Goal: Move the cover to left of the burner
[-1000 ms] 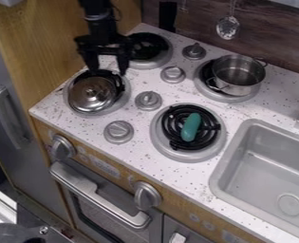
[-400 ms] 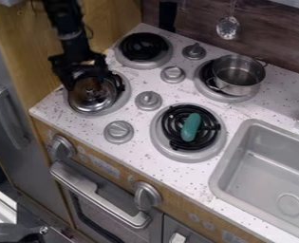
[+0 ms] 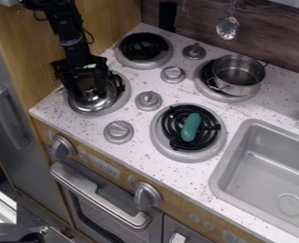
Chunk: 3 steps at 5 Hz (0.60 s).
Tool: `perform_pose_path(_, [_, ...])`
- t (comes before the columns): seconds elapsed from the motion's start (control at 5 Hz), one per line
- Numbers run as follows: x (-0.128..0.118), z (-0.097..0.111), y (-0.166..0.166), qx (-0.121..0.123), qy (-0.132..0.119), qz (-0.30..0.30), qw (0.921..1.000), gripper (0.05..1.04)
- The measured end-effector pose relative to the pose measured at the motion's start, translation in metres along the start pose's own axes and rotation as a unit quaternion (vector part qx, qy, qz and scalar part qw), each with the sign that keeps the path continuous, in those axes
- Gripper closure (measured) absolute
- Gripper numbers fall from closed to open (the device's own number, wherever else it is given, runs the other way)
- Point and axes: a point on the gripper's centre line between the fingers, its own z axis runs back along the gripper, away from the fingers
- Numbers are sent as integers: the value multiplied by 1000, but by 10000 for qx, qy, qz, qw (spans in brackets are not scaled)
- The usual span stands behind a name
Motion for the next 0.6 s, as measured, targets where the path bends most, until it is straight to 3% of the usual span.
perform_pose_path(0.2, [5,-1,-1,16,-174,59,9998,392])
perform_pose_path(0.4, [3,-1,-1,123,-170,33,9998,634])
perform_pose_path(0.6, [-3,-1,-5,284,-103,-154,9994,807])
